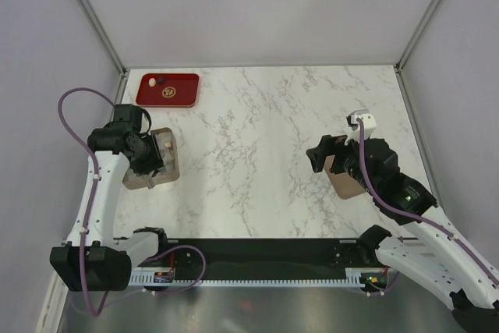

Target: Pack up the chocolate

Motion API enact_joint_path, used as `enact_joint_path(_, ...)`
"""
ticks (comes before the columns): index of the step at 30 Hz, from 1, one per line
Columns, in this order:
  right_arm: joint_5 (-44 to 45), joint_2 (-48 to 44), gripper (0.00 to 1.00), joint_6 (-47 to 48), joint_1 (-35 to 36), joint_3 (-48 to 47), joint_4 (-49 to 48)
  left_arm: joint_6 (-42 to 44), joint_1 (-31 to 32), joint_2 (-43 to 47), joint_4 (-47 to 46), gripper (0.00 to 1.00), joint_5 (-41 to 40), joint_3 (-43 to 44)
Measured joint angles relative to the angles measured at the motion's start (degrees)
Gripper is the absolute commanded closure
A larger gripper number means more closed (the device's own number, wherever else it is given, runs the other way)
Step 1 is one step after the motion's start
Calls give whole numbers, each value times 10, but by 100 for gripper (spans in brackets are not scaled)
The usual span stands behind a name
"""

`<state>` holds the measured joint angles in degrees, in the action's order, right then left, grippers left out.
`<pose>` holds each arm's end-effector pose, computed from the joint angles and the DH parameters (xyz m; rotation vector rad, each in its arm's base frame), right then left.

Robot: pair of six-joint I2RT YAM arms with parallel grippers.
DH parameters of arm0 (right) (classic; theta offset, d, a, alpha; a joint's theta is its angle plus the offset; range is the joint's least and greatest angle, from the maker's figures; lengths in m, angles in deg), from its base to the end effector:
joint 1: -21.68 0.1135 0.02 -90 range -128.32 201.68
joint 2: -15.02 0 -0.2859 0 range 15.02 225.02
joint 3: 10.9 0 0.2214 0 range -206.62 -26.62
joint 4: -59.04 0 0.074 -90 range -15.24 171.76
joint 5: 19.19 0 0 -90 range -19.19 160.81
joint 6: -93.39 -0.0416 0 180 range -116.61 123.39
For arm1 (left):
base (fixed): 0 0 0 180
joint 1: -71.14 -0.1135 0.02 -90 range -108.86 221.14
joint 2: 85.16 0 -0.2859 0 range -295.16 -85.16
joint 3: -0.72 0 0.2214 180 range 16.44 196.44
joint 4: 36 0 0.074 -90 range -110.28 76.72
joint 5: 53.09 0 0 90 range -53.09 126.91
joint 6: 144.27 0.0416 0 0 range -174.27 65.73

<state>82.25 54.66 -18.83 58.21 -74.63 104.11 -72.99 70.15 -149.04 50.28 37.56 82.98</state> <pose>0.0926 0.0583 0.3452 -0.1100 1.9576 0.4890 0.1477 0.0021 0.3329 -0.4695 2.7203 -0.0985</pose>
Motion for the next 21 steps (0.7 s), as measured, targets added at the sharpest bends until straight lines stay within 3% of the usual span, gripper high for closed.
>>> enact_joint_path(21,0,-34,2,0,0,0,12,-45,0,-26,57,62,-4,23)
